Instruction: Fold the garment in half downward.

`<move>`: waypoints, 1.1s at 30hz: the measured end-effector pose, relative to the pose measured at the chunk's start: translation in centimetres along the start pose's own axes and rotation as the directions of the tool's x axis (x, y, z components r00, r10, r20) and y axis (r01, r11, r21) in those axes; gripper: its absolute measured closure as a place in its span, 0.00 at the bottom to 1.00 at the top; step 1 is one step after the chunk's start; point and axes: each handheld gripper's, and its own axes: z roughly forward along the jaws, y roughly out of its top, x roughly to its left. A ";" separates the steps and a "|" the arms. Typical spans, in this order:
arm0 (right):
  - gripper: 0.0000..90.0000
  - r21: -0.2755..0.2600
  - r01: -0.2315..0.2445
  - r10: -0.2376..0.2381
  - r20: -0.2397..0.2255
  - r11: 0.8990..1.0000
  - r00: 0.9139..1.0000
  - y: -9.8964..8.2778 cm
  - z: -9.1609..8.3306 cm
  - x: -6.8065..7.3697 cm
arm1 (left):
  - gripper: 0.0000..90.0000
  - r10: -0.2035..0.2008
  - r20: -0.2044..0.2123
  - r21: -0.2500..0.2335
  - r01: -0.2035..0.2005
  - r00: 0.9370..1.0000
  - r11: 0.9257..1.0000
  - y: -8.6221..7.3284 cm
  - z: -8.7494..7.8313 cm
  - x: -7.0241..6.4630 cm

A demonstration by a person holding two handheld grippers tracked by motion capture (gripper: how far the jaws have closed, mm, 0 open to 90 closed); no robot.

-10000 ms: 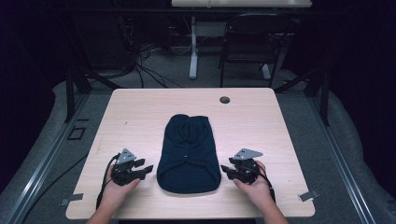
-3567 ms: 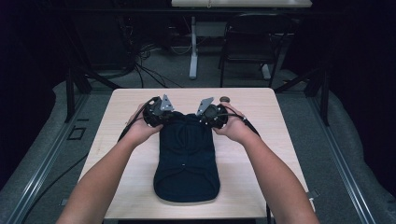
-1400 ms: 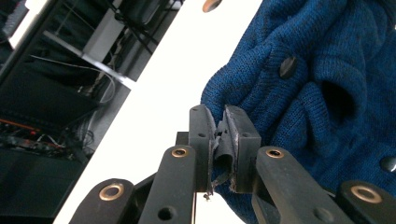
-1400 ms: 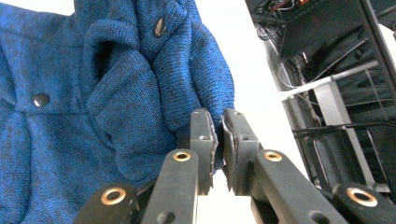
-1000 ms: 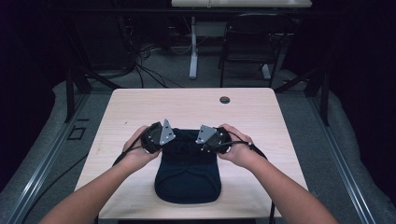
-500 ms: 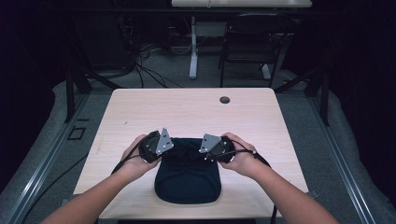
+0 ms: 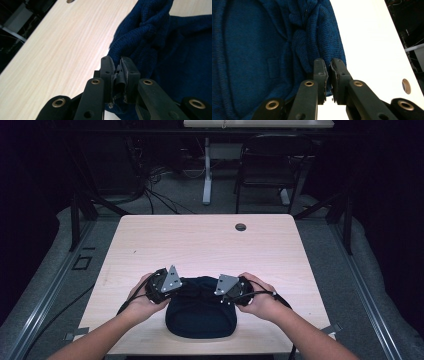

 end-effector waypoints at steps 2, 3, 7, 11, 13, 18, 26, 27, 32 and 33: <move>0.92 -0.006 -0.007 0.007 -0.001 1.000 1.000 0.0 0.0 0.2 | 0.90 -0.004 0.003 -0.005 0.004 1.000 1.000 -0.1 0.0 -0.1; 0.92 -0.007 -0.013 0.013 -0.010 1.000 1.000 0.0 -0.1 0.2 | 0.90 -0.015 0.012 -0.006 0.015 1.000 1.000 -0.3 -0.1 -0.2; 0.92 -0.017 -0.042 0.042 -0.038 0.999 0.998 -0.5 -0.1 1.0 | 0.90 -0.039 0.053 -0.014 0.040 0.998 0.999 -0.8 -0.3 -0.7; 0.92 -0.020 -0.042 0.041 -0.043 0.999 0.998 -0.6 -0.3 1.4 | 0.89 -0.059 0.079 -0.015 0.060 0.995 0.998 -1.2 -0.5 -1.1; 0.93 -0.027 -0.055 0.054 -0.055 0.998 0.997 -0.8 -0.3 1.8 | 0.89 -0.081 0.095 -0.020 0.083 0.992 0.996 -1.6 -0.5 -1.3; 0.93 -0.023 -0.065 0.063 -0.085 0.998 0.994 -1.2 -0.1 2.9 | 0.89 -0.096 0.121 -0.014 0.099 0.988 0.995 -2.3 -0.4 -2.0; 0.94 -0.038 -0.104 0.099 -0.110 0.994 0.989 -2.1 0.2 4.2 | 0.89 -0.118 0.152 -0.017 0.122 0.981 0.992 -3.2 -0.4 -3.1; 0.94 -0.042 -0.111 0.105 -0.112 0.993 0.988 -2.3 0.3 4.6 | 0.88 -0.124 0.157 -0.019 0.128 0.980 0.992 -3.3 -0.4 -3.2; 0.94 -0.040 -0.126 0.120 -0.128 0.991 0.985 -2.7 0.4 5.2 | 0.87 -0.154 0.179 -0.025 0.161 0.972 0.987 -4.1 -0.4 -3.9; 0.94 -0.039 -0.128 0.122 -0.137 0.991 0.983 -2.9 0.4 5.5 | 0.87 -0.163 0.182 -0.030 0.171 0.970 0.985 -4.3 -0.3 -4.2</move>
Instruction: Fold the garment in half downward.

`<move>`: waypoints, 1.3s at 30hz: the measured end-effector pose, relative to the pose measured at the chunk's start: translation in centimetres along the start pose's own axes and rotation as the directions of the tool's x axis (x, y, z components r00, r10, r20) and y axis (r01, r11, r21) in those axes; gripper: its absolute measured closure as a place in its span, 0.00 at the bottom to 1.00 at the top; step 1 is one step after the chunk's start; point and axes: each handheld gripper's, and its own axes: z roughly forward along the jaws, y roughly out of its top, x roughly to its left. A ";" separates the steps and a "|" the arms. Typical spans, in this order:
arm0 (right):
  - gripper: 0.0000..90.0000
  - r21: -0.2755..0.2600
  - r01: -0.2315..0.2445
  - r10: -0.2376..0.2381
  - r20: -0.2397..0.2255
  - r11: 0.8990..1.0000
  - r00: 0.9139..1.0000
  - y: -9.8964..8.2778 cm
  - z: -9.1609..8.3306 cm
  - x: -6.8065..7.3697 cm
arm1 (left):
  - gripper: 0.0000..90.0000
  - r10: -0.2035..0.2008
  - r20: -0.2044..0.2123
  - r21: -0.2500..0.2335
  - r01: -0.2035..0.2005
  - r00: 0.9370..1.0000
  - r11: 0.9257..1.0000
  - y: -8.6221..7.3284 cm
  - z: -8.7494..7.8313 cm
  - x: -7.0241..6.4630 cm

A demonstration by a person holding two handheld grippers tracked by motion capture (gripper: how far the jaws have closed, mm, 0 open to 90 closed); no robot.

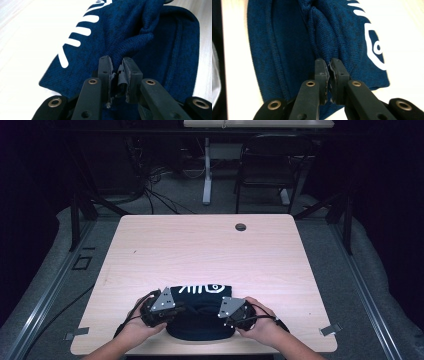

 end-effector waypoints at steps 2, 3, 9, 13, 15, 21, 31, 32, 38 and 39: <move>0.94 -0.007 -0.010 0.010 -0.006 1.000 1.000 -0.3 0.2 0.4 | 0.86 -0.003 0.005 0.002 0.003 1.000 1.000 -0.1 0.0 -0.1; 0.94 -0.007 -0.010 0.010 -0.006 1.000 1.000 -0.3 0.2 0.4 | 0.86 0.000 0.005 0.005 0.000 1.000 1.000 -0.3 0.0 -0.3; 0.91 -0.006 -0.019 0.019 -0.026 1.000 0.999 -0.8 0.2 1.6 | 0.80 -0.035 0.037 -0.011 0.035 0.999 0.999 -1.0 -0.2 -1.1; 0.87 -0.045 -0.047 0.044 -0.049 0.998 0.998 -0.6 -0.8 1.9 | 0.76 -0.059 0.056 -0.032 0.061 0.997 0.998 -1.0 -1.1 -1.2; 0.85 -0.080 -0.068 0.065 -0.045 0.994 0.997 -0.3 -1.4 1.9 | 0.74 -0.060 0.050 -0.048 0.062 0.997 0.997 -0.5 -1.7 -1.1; 0.78 -0.124 -0.107 0.106 -0.022 0.986 0.994 0.2 -2.5 0.9 | 0.67 -0.068 0.033 -0.090 0.071 0.997 0.993 0.3 -2.6 -0.6; 0.72 -0.066 -0.146 0.143 -0.044 0.987 0.989 -0.9 -0.8 0.3 | 0.62 -0.087 0.041 -0.038 0.089 0.995 0.995 -0.7 -1.4 -0.1; 0.73 -0.059 -0.146 0.143 -0.052 0.988 0.988 -1.1 -0.6 0.3 | 0.62 -0.088 0.047 -0.030 0.090 0.995 0.996 -1.0 -1.2 -0.3; 0.79 -0.010 -0.135 0.134 -0.087 0.991 0.987 -2.1 0.6 1.3 | 0.62 -0.102 0.077 0.010 0.101 0.992 0.995 -3.0 0.0 -1.3; 0.79 -0.015 -0.141 0.139 -0.089 0.990 0.986 -2.3 0.7 1.5 | 0.62 -0.102 0.077 0.010 0.101 0.992 0.995 -3.0 0.0 -1.3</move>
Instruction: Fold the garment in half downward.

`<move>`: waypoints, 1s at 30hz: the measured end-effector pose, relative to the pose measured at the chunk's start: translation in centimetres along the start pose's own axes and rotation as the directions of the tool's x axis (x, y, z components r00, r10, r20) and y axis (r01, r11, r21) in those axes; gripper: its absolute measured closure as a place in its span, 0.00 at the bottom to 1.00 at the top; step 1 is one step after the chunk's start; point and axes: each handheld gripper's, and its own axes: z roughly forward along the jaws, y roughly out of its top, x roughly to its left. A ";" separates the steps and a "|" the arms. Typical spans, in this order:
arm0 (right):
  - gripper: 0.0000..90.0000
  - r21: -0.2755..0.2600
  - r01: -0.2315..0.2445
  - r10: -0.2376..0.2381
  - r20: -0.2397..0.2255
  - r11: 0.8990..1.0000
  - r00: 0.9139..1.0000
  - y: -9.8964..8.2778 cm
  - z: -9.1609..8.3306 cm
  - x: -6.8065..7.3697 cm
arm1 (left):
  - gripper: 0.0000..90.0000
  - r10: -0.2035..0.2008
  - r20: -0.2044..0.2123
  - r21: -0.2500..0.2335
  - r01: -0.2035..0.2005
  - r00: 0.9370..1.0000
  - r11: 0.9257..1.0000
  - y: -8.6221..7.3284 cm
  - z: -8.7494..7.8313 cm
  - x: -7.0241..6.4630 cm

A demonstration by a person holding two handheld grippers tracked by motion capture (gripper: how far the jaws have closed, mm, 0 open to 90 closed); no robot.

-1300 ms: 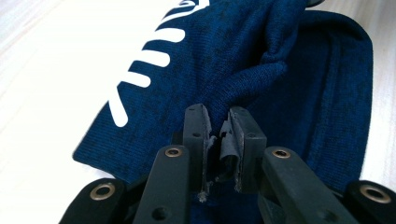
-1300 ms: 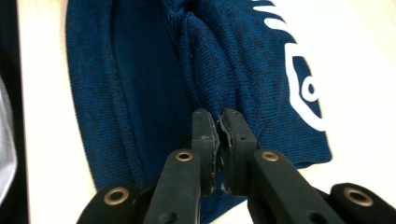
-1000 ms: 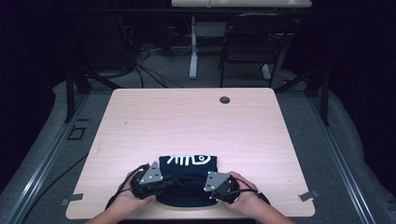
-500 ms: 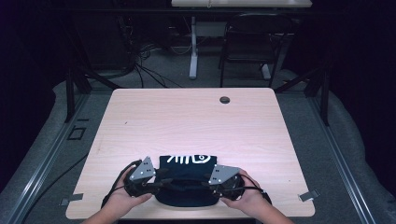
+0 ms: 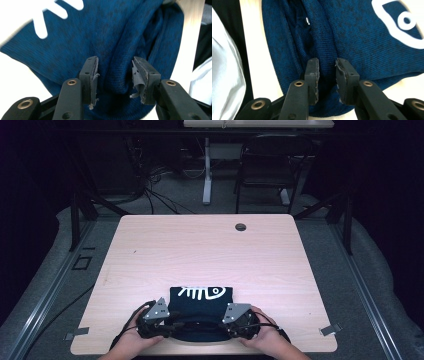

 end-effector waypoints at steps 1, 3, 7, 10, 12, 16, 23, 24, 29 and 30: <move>0.79 0.000 0.000 0.000 0.000 1.000 1.000 0.0 0.0 0.0 | 0.62 0.001 0.000 0.007 -0.001 1.000 1.000 -0.3 0.2 -0.1; 0.80 0.008 -0.005 0.005 -0.002 1.000 1.000 -0.3 0.4 0.2 | 0.61 0.000 -0.008 0.005 0.000 1.000 1.000 -0.7 0.5 -0.3; 0.81 0.013 -0.014 0.014 0.003 1.000 1.000 -0.7 0.7 -0.1 | 0.61 -0.006 -0.022 0.012 0.006 1.000 1.000 -0.6 0.6 -0.2; 0.80 0.027 -0.018 0.018 0.021 0.999 1.000 -0.8 0.9 -0.3 | 0.61 -0.013 -0.039 0.006 0.013 0.999 1.000 -0.5 0.9 0.2; 0.80 0.018 -0.032 0.031 0.032 0.999 0.999 -0.9 1.1 -0.5 | 0.61 -0.022 -0.049 0.002 0.022 0.999 1.000 -0.4 1.1 0.6; 0.80 0.025 -0.033 0.032 0.052 0.999 0.998 -0.8 1.5 -1.2 | 0.61 -0.033 -0.069 -0.004 0.032 0.997 0.999 -0.2 1.3 1.2; 0.80 0.016 -0.062 0.061 0.079 0.998 0.995 -0.5 2.1 -2.5 | 0.61 -0.059 -0.102 -0.015 0.058 0.993 0.998 0.4 2.0 2.8; 0.80 0.009 -0.073 0.072 0.082 0.997 0.994 -0.5 2.2 -2.7 | 0.61 -0.070 -0.106 -0.017 0.069 0.992 0.997 0.5 2.2 3.0; 0.80 0.020 -0.093 0.090 0.106 0.995 0.990 -0.1 2.8 -3.9 | 0.61 -0.122 -0.137 -0.046 0.116 0.983 0.992 0.7 2.9 4.1; 0.79 0.015 -0.097 0.095 0.107 0.995 0.990 0.0 2.9 -4.1 | 0.61 -0.130 -0.143 -0.050 0.124 0.981 0.991 0.8 3.0 4.2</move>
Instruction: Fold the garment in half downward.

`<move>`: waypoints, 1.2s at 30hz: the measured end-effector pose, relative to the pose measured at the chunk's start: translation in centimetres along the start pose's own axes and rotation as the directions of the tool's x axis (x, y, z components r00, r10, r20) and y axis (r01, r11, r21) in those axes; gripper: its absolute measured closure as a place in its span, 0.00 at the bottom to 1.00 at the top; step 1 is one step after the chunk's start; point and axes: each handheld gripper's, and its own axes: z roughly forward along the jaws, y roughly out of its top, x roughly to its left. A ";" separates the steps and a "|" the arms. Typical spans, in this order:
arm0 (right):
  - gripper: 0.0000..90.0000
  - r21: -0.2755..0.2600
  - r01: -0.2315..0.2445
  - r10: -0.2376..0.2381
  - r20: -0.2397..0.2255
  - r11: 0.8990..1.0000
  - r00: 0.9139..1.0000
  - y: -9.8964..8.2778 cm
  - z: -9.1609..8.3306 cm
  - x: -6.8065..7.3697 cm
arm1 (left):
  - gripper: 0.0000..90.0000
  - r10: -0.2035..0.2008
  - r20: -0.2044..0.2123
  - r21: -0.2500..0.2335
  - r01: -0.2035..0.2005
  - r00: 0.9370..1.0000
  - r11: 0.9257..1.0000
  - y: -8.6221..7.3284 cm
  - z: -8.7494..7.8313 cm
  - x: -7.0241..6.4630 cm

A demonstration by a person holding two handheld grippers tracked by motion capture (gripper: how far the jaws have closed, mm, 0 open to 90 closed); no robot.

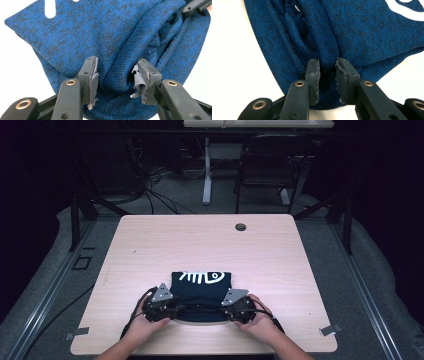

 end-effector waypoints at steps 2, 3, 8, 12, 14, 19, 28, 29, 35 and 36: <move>0.80 -0.003 -0.004 0.004 0.001 1.000 1.000 0.0 0.1 -0.2 | 0.61 -0.002 -0.005 -0.002 0.002 1.000 1.000 0.1 0.1 0.1; 0.79 -0.008 -0.013 0.013 0.001 1.000 1.000 0.0 0.3 -0.4 | 0.61 -0.003 -0.011 -0.005 0.003 1.000 1.000 0.1 0.2 0.2; 0.80 -0.014 -0.035 0.035 0.010 0.999 0.999 0.0 0.6 -1.1 | 0.61 -0.027 -0.027 -0.020 0.027 0.999 0.999 0.3 0.7 0.9; 0.79 -0.026 -0.059 0.060 0.018 0.998 0.998 0.1 0.9 -1.6 | 0.61 -0.034 -0.037 -0.029 0.033 0.999 0.999 0.4 1.1 1.2; 0.79 -0.025 -0.064 0.065 0.023 0.998 0.998 0.1 1.0 -1.8 | 0.61 -0.043 -0.045 -0.025 0.041 0.998 0.999 0.7 1.2 1.2; 0.79 -0.021 -0.075 0.076 0.040 0.997 0.996 0.4 1.3 -2.4 | 0.61 -0.054 -0.072 -0.021 0.053 0.996 0.998 1.2 1.8 1.6; 0.78 -0.029 -0.099 0.100 0.040 0.995 0.994 0.5 1.6 -3.1 | 0.61 -0.061 -0.073 -0.023 0.059 0.996 0.998 1.3 1.9 1.9; 0.78 -0.029 -0.099 0.100 0.040 0.995 0.994 0.5 1.6 -3.1 | 0.60 -0.061 -0.073 -0.023 0.059 0.996 0.998 1.3 1.9 1.9; 0.74 -0.035 -0.103 0.104 0.032 0.994 0.994 0.6 1.3 -3.0 | 0.58 -0.066 -0.062 -0.023 0.064 0.996 0.998 1.4 1.6 1.9; 0.74 -0.034 -0.103 0.104 0.031 0.994 0.994 0.6 1.1 -3.0 | 0.58 -0.069 -0.062 -0.026 0.068 0.996 0.997 1.4 1.5 1.8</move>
